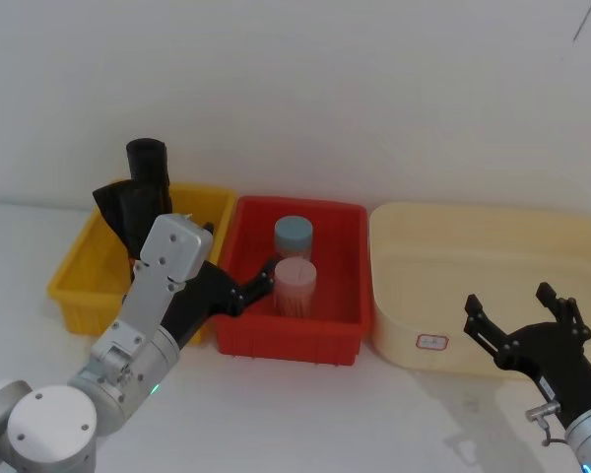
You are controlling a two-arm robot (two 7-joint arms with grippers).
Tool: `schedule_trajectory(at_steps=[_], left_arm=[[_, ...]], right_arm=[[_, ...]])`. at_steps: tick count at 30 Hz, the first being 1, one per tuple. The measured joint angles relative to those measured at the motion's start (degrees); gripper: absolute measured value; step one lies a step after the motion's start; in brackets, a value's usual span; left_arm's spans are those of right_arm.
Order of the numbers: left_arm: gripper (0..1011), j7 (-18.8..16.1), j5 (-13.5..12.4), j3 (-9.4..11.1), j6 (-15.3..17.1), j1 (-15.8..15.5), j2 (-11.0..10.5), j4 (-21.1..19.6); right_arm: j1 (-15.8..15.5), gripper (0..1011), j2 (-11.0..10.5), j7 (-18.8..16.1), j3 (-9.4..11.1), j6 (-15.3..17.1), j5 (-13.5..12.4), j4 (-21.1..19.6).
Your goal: Pick up the garbage bag with the one hand and transfer it to the other hand.
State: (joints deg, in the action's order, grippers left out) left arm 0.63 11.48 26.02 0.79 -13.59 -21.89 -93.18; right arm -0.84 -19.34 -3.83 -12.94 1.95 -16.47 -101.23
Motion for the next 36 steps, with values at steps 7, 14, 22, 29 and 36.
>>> schedule_trajectory(at_steps=[7,14,22,29,36], left_arm=[[1001,0.00,0.00,0.00,0.00,0.00,0.00,0.00],[1001,0.00,0.00,0.00,0.00,0.00,0.00,0.00],[1001,0.00,0.00,0.00,0.00,0.00,0.01,0.00],[1001,-0.22,-0.11,-0.51,1.21,0.91,-0.45,-1.60],[1001,-1.56,0.45,-2.22,4.26,4.41,-1.75,-6.31]], right_arm=[[0.00,1001,0.00,0.00,0.00,0.00,0.00,0.00],[0.00,1000,0.00,0.00,0.00,0.00,0.00,0.00],[0.00,1000,0.00,0.00,0.00,0.00,0.00,0.00],[0.00,1000,0.00,0.01,0.00,0.00,0.00,0.00],[0.00,1000,0.00,0.00,0.00,0.00,0.00,0.00]])
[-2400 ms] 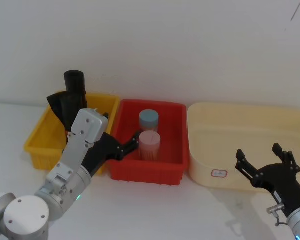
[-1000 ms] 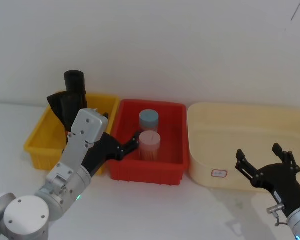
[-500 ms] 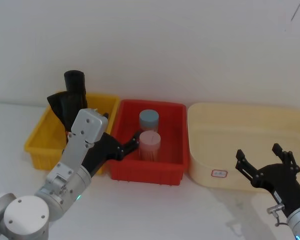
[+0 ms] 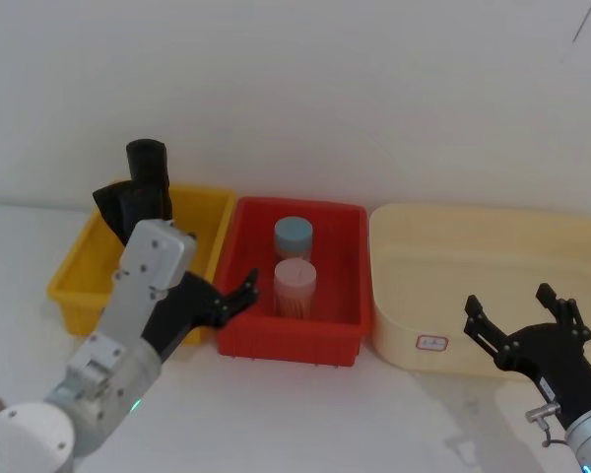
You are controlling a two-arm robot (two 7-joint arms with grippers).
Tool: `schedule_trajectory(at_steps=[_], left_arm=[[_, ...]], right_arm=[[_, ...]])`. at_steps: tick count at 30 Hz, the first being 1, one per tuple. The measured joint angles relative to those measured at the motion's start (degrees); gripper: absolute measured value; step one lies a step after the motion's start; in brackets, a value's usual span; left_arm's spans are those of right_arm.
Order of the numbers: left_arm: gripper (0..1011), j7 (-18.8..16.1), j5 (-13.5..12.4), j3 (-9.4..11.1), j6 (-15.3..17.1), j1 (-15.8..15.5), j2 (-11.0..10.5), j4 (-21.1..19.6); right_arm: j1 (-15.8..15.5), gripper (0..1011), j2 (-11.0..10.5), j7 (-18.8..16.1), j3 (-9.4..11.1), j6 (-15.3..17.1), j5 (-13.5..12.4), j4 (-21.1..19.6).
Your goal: Pick up the garbage bag with the one hand and transfer it to the other hand.
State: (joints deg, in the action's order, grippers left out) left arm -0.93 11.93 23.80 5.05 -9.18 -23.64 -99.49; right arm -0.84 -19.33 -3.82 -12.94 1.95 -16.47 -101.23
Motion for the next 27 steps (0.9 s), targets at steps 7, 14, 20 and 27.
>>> schedule_trajectory(at_steps=[7,14,20,27], left_arm=[[1001,-2.73,1.96,-3.79,4.96,7.64,-2.08,-8.24],[1001,-5.80,4.19,-8.29,9.20,14.27,-2.91,-14.47],[1001,-6.71,6.62,-11.87,10.88,17.26,-2.91,-16.65],[1001,-4.82,9.64,-15.97,10.25,18.32,-3.53,-16.02]], right_arm=[[0.00,1000,0.00,0.00,0.00,0.00,0.00,0.00],[0.00,1000,0.00,0.00,0.00,0.00,0.00,0.00],[0.00,1001,0.00,0.00,0.00,0.00,0.00,0.00],[0.00,1000,0.00,0.00,0.00,0.00,0.00,0.00]])
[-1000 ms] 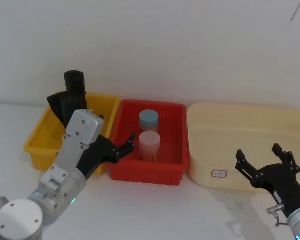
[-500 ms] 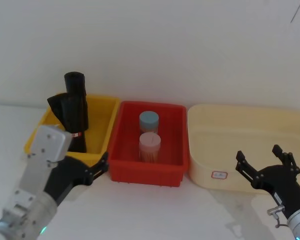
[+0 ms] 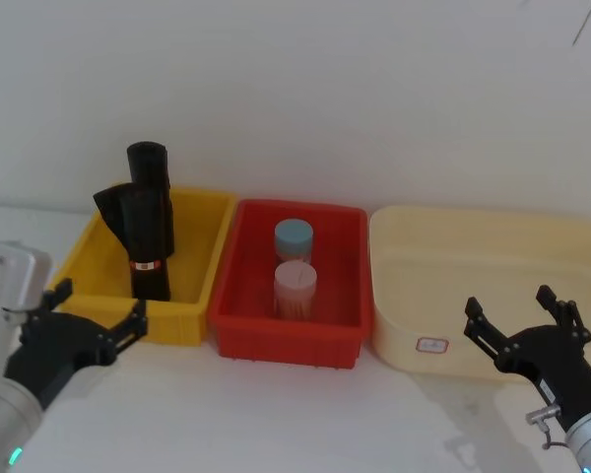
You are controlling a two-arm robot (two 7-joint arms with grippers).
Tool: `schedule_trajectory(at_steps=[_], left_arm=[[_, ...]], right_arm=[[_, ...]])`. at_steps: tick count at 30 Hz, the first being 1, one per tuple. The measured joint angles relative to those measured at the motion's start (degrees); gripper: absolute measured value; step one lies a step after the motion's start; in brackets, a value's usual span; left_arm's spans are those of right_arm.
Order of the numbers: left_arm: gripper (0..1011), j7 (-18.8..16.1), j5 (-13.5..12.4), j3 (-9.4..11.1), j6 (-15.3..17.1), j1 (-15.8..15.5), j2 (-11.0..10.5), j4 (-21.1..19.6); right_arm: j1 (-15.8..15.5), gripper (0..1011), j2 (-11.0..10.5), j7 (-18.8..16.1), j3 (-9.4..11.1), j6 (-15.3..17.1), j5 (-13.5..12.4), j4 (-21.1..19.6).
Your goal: Pick up the garbage bag with the one hand and transfer it to the other hand.
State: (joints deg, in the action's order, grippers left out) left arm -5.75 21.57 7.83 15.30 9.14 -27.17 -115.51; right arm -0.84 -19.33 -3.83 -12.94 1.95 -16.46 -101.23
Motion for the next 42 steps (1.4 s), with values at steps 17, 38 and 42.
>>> schedule_trajectory(at_steps=[17,38,42], left_arm=[[1001,8.57,3.17,-2.59,-5.16,-5.97,-1.30,9.18],[1001,12.04,-0.93,2.76,-5.97,-15.37,0.74,17.73],[1001,12.49,-1.95,3.76,-5.96,-16.85,1.32,19.00]], right_arm=[[0.00,1001,0.00,0.00,0.00,0.00,0.00,0.00],[0.00,1000,0.00,0.00,0.00,0.00,0.00,0.00],[0.00,1000,0.00,0.00,0.00,0.00,0.00,0.00]])
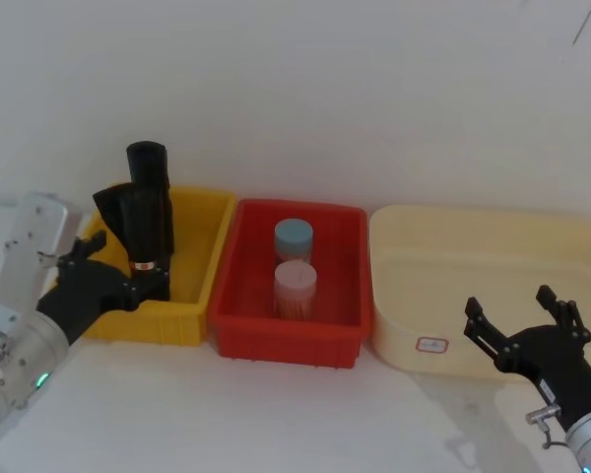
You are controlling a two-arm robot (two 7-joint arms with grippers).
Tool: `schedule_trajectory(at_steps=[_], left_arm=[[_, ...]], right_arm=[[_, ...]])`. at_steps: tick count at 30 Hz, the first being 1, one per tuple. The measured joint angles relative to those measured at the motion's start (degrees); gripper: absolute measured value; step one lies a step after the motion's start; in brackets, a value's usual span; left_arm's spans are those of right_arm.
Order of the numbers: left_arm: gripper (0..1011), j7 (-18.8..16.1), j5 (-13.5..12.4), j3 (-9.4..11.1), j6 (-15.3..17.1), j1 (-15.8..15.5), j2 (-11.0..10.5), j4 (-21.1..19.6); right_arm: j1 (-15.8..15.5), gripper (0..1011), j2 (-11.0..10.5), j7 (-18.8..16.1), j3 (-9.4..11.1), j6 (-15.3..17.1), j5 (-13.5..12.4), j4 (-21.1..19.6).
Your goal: Pick up the garbage bag with the one hand and transfer it to the other hand.
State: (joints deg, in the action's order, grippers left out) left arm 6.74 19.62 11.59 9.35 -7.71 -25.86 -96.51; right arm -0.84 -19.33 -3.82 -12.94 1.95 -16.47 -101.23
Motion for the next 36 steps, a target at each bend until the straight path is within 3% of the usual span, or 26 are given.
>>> schedule_trajectory(at_steps=[15,26,36], left_arm=[[1001,0.68,-1.17,1.42,0.70,-3.22,2.27,3.10],[1001,-2.02,0.51,-0.99,2.01,-3.02,5.61,3.72],[1001,-2.69,2.75,-3.40,3.00,-2.75,7.39,4.91]], right_arm=[[0.00,1000,0.00,0.00,0.00,0.00,0.00,0.00],[0.00,1001,0.00,0.00,0.00,0.00,0.00,0.00],[0.00,1000,0.00,0.00,0.00,0.00,0.00,0.00]])
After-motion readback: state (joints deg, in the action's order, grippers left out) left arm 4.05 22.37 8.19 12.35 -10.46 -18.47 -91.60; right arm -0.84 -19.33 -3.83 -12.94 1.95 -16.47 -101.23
